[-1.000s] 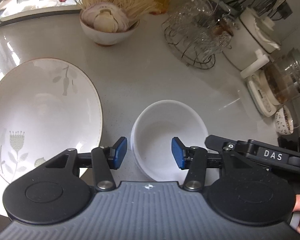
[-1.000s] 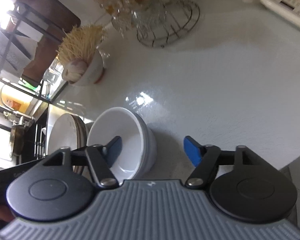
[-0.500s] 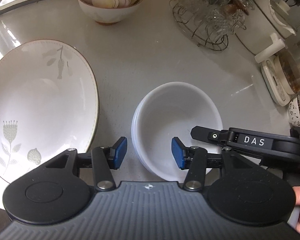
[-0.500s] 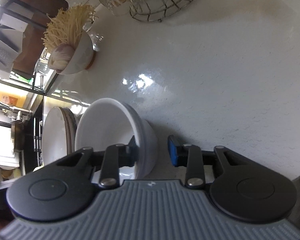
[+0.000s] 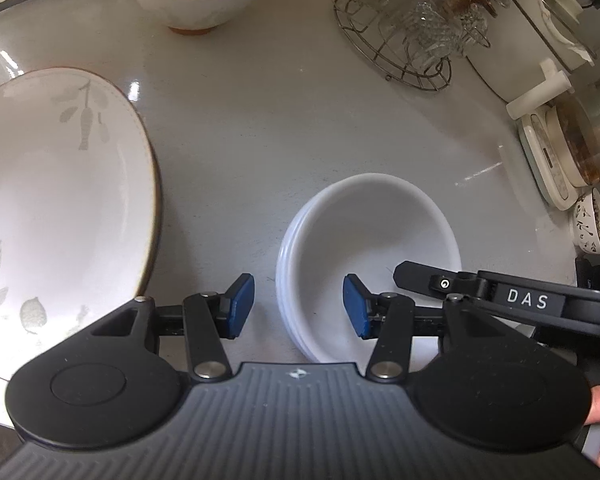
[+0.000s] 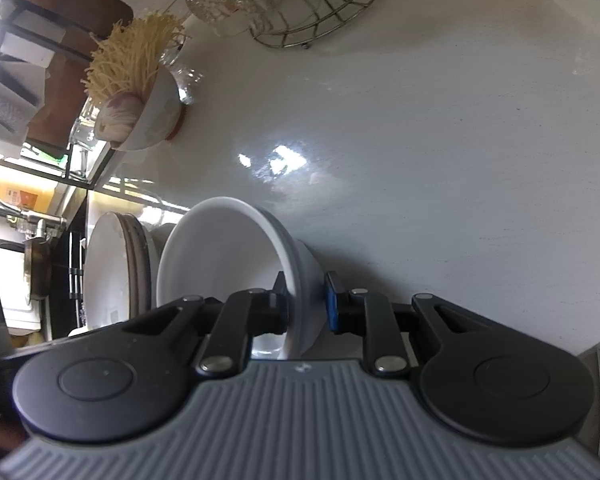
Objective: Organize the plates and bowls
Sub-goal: 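Close the left gripper on the white bowl rim while the right gripper clamps it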
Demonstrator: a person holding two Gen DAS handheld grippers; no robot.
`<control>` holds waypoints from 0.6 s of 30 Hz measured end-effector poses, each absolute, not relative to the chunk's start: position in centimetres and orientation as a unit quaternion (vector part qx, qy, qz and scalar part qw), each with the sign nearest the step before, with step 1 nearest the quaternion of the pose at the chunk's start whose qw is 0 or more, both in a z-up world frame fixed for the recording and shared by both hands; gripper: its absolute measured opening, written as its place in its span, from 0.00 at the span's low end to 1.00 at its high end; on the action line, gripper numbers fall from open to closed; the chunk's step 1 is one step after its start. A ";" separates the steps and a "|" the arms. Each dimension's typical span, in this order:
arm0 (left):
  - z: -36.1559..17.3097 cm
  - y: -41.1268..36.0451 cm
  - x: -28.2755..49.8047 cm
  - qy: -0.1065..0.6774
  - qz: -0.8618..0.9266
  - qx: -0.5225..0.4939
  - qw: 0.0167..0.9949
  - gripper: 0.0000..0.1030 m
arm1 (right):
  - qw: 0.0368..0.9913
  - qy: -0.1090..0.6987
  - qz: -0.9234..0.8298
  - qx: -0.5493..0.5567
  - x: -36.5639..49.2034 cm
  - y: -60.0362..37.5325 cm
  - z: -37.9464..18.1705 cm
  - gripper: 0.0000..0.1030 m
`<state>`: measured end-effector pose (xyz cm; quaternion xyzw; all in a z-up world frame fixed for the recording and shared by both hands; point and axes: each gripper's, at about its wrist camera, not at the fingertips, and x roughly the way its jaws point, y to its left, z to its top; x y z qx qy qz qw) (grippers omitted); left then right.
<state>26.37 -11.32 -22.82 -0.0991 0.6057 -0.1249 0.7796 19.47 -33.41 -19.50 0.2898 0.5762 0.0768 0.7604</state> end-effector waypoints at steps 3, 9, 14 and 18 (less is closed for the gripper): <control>-23.0 -11.7 26.5 0.607 -0.128 -0.101 0.778 0.53 | 0.764 0.574 0.076 0.286 19.3 -33.7 -19.3 0.20; -23.3 -12.1 26.7 0.598 -0.122 -0.108 0.785 0.52 | 0.764 0.571 0.081 0.290 19.5 -34.5 -19.5 0.20; -23.7 -12.1 26.5 0.596 -0.112 -0.124 0.785 0.41 | 0.765 0.570 0.087 0.286 19.3 -35.1 -19.5 0.20; -23.8 -12.2 26.1 0.596 -0.105 -0.130 0.785 0.23 | 0.769 0.569 0.095 0.276 19.1 -35.0 -19.3 0.20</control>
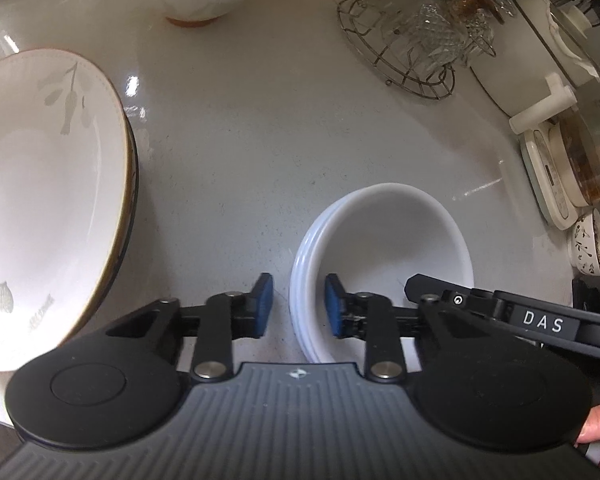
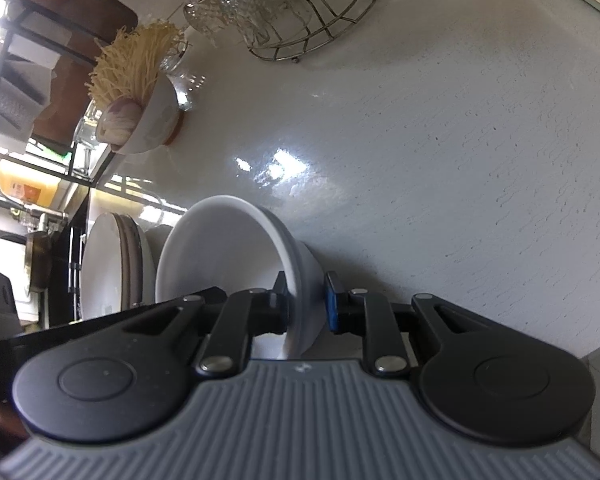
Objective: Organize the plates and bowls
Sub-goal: 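Close the left gripper on the white bowl rim while the right gripper clamps it, then lift the white bowl with both grippers and carry it over the leaf plate stack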
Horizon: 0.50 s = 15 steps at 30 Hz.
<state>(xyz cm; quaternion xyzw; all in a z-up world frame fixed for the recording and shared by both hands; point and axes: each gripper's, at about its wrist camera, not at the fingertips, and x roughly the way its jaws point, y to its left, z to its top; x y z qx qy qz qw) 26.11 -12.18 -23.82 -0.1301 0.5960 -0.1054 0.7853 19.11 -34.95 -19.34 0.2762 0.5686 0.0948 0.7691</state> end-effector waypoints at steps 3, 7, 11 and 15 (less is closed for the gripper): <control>-24.1 -12.1 26.1 0.597 -0.100 -0.138 0.784 0.16 | 0.769 0.568 0.100 0.275 19.0 -34.9 -19.4 0.20; -23.8 -12.3 25.9 0.593 -0.097 -0.131 0.788 0.15 | 0.767 0.570 0.101 0.275 19.0 -34.8 -19.3 0.20; -23.4 -11.7 25.6 0.597 -0.091 -0.150 0.783 0.15 | 0.769 0.569 0.103 0.273 19.1 -34.5 -18.7 0.20; -22.4 -11.2 25.5 0.595 -0.096 -0.153 0.783 0.15 | 0.776 0.563 0.102 0.265 18.9 -34.0 -17.7 0.20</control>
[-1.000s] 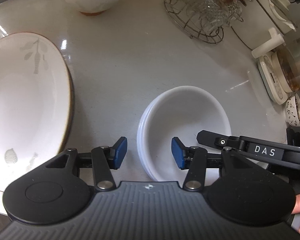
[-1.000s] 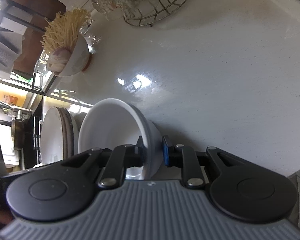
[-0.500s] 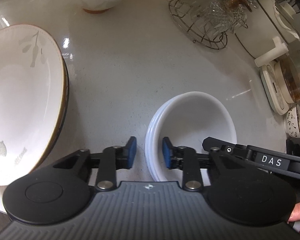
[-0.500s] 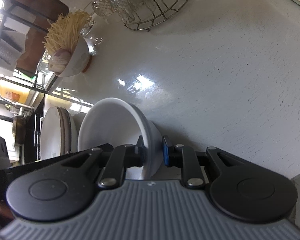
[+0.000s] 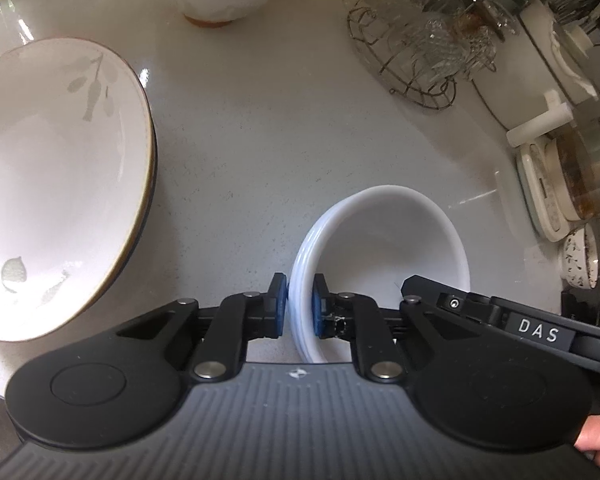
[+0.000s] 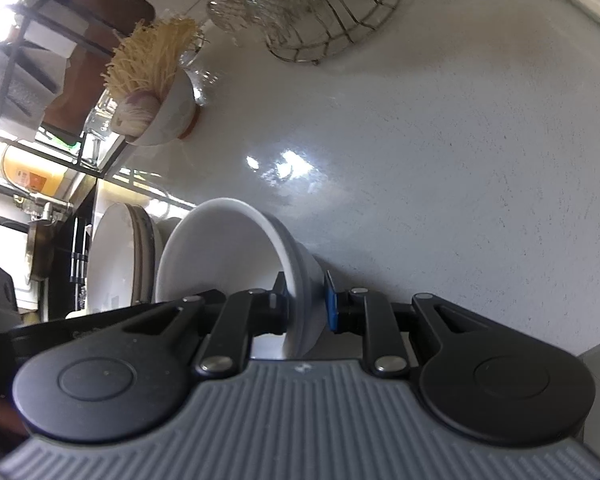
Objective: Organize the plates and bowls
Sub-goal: 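Lift the white bowl with both grippers and carry it over the leaf plate stack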
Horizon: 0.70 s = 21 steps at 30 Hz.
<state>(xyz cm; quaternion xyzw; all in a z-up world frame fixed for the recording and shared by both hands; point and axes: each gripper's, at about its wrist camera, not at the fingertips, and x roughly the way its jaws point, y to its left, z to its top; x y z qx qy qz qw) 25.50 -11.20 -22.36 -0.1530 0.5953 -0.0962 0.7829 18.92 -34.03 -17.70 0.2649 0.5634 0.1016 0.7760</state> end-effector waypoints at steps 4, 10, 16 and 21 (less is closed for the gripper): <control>-21.1 -10.6 25.7 0.592 -0.107 -0.147 0.785 0.15 | 0.783 0.555 0.098 0.263 18.9 -33.5 -16.4 0.20; -18.5 -10.2 25.6 0.580 -0.129 -0.109 0.797 0.15 | 0.792 0.539 0.089 0.272 18.5 -32.6 -14.4 0.20; -15.6 -8.9 25.4 0.560 -0.153 -0.110 0.807 0.15 | 0.813 0.518 0.088 0.251 18.0 -31.1 -11.8 0.21; -13.0 -7.6 24.6 0.542 -0.171 -0.116 0.815 0.17 | 0.831 0.496 0.093 0.234 17.7 -29.9 -9.8 0.21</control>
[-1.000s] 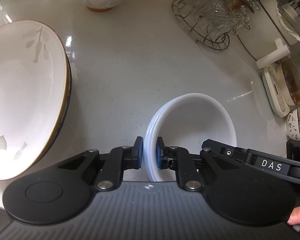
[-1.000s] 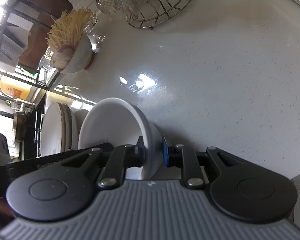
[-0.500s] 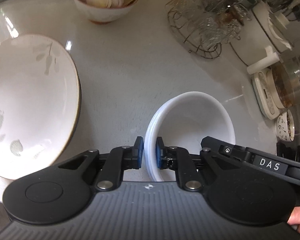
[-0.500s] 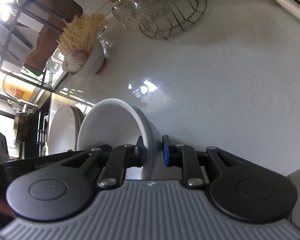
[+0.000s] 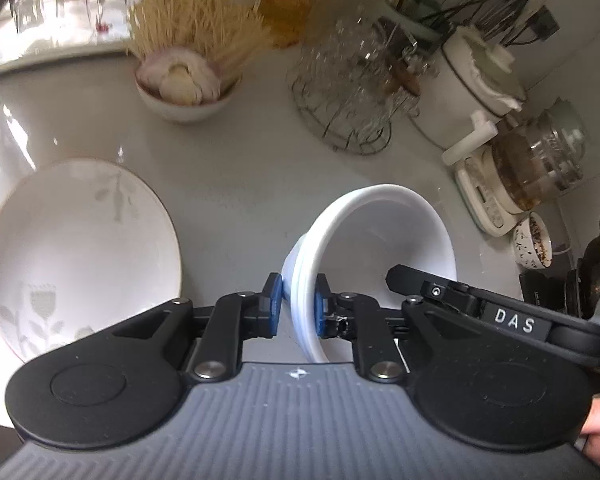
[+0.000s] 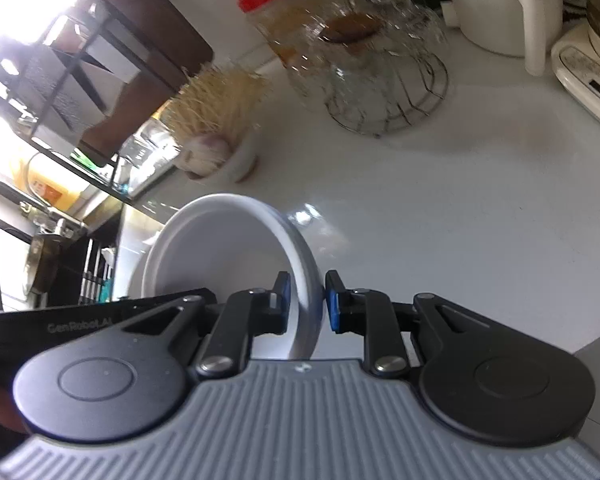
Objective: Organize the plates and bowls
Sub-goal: 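Lift the white bowl with both grippers and carry it over the leaf plate stack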
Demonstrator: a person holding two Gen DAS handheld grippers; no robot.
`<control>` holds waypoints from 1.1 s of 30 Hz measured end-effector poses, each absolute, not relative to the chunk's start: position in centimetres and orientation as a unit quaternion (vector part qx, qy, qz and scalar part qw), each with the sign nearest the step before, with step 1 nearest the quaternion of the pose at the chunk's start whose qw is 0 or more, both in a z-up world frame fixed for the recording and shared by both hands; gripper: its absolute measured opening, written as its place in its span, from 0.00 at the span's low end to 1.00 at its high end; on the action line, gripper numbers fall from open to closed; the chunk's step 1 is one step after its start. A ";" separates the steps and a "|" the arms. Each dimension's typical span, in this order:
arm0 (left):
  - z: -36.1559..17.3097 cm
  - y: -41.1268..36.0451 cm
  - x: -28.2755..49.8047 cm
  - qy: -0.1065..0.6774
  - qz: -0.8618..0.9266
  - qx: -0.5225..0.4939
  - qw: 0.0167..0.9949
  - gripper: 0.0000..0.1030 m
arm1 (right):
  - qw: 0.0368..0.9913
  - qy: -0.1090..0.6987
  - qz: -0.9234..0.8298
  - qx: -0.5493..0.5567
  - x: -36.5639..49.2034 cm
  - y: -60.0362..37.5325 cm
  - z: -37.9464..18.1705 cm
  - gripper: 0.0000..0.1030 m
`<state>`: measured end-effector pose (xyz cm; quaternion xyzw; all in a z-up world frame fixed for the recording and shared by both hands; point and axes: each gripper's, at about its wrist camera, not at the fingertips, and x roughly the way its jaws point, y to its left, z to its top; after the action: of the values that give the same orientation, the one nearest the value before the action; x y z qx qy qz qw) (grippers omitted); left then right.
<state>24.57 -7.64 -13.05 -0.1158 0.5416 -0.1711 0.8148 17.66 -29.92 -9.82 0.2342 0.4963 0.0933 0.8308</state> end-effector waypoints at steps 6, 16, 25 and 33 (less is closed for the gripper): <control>-11.3 -5.0 24.5 0.529 -0.177 -0.127 0.820 0.18 | 0.835 0.488 0.091 0.237 17.9 -27.8 -8.5 0.21; -11.5 1.1 25.1 0.521 -0.163 -0.146 0.825 0.18 | 0.833 0.495 0.110 0.221 19.2 -22.4 -8.3 0.21; -13.3 7.1 24.6 0.519 -0.112 -0.170 0.830 0.18 | 0.823 0.517 0.132 0.196 20.8 -16.3 -10.0 0.21; -16.1 10.8 25.6 0.532 -0.101 -0.179 0.821 0.18 | 0.807 0.548 0.117 0.187 21.9 -12.5 -12.7 0.21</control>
<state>25.61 10.83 -16.09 -0.1793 0.5318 -0.1014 0.8214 21.92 -12.54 -12.69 0.1867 0.5476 0.1168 0.8072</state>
